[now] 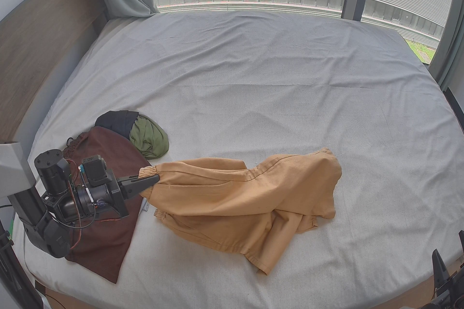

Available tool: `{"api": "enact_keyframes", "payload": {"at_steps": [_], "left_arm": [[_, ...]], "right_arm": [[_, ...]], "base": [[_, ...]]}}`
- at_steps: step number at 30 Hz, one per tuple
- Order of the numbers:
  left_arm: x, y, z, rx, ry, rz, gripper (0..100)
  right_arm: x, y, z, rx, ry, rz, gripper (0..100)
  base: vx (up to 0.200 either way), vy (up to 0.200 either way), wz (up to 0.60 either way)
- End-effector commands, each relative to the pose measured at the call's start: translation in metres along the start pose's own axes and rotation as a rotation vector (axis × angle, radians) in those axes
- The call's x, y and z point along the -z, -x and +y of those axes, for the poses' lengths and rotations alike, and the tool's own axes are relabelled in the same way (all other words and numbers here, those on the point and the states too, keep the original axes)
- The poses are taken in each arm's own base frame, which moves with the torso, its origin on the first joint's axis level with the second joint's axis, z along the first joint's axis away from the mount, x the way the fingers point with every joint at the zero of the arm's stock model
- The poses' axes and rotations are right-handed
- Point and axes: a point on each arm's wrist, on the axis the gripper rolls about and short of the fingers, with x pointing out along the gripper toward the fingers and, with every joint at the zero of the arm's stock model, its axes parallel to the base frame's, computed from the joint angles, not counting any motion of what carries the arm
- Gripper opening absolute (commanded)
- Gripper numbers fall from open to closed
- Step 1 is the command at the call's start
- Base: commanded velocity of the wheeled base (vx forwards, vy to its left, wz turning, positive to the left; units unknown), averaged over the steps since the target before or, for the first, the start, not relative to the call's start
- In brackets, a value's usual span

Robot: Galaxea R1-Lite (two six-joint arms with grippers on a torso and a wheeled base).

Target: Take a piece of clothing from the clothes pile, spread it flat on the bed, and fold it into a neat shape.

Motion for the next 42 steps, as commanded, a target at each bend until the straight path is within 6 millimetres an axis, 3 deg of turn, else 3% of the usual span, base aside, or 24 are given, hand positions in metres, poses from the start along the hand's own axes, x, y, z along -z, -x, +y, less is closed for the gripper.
{"api": "enact_keyframes", "payload": {"at_steps": [1, 16, 17, 19, 23, 31, 38, 42], "left_arm": [[0.003, 0.0, 0.004, -0.011, 0.012, 0.006, 0], [0.003, 0.003, 0.004, -0.018, 0.011, 0.004, 0], [0.002, 0.003, 0.004, -0.019, 0.01, 0.003, 0], [0.001, 0.004, 0.005, -0.02, 0.008, 0.0, 0], [0.001, 0.003, 0.005, -0.019, 0.007, -0.001, 0], [0.002, 0.003, 0.005, -0.019, 0.01, 0.002, 0], [0.002, 0.003, 0.004, -0.016, 0.01, 0.004, 0], [0.002, 0.003, 0.004, -0.016, 0.008, 0.003, 0]], "right_arm": [[0.005, 0.0, 0.0, -0.003, -0.002, 0.001, 100], [0.004, 0.0, 0.0, -0.001, 0.012, -0.011, 100], [0.001, 0.0, 0.0, -0.003, 0.018, -0.03, 100], [-0.024, 0.008, 0.0, 0.002, 0.022, -0.143, 100], [-0.057, 0.006, 0.0, 0.01, 0.022, -0.155, 100], [-0.07, -0.017, -0.001, -0.015, 0.009, -0.012, 100], [-0.097, -0.04, -0.001, -0.055, -0.023, 0.068, 100], [-0.103, -0.056, -0.001, -0.066, -0.046, 0.133, 100]], "base": [[0.0, 0.0, 0.0], [0.0, 0.0, 0.0], [0.0, 0.0, 0.0], [0.0, 0.0, 0.0], [0.0, 0.0, 0.0], [0.0, 0.0, 0.0], [0.0, 0.0, 0.0], [0.0, 0.0, 0.0]]}}
